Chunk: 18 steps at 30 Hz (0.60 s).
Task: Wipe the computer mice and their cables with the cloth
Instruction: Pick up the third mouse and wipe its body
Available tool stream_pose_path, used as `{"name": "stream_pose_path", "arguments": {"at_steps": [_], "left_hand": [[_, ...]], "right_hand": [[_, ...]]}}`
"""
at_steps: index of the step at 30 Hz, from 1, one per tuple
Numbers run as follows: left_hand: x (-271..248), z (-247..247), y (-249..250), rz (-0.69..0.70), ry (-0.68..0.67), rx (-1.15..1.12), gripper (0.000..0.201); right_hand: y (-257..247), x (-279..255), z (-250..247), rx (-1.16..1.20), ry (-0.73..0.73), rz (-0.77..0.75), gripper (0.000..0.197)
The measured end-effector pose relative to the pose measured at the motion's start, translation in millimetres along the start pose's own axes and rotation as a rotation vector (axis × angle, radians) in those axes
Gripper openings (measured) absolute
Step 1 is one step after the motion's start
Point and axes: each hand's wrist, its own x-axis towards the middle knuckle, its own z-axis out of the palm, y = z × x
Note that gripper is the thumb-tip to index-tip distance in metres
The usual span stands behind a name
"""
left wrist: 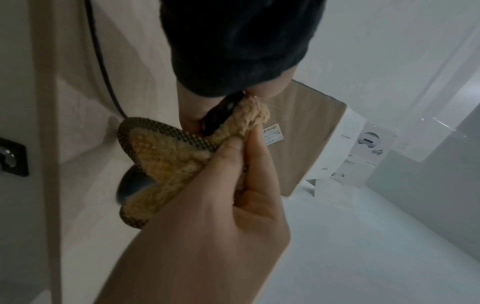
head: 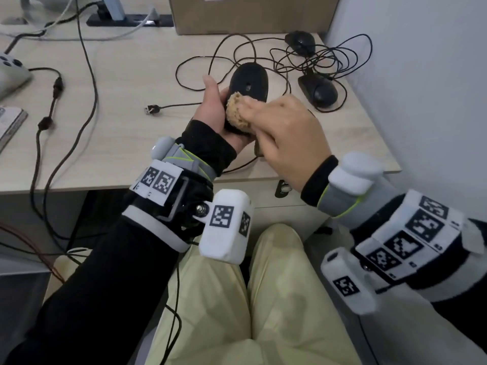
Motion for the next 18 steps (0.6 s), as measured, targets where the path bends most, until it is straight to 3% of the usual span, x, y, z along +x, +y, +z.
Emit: {"name": "stream_pose_path", "arguments": {"at_steps": [3, 8, 12, 18], "left_hand": [[-2, -3, 0, -0.029, -0.024, 0.015, 0.070], [-9, -1, 0, -0.060, -0.021, 0.061, 0.058], [-13, 4, 3, -0.054, -0.034, -0.031, 0.036], [-19, 12, 3, -0.057, -0.117, -0.058, 0.023]], "right_hand": [[9, 16, -3, -0.009, 0.042, 0.082, 0.036], [40, 38, -10, 0.081, 0.032, 0.390, 0.034], [54, 36, -15, 0.162, 0.039, 0.555, 0.032], [37, 31, -14, 0.242, 0.140, 0.451, 0.032]]}}
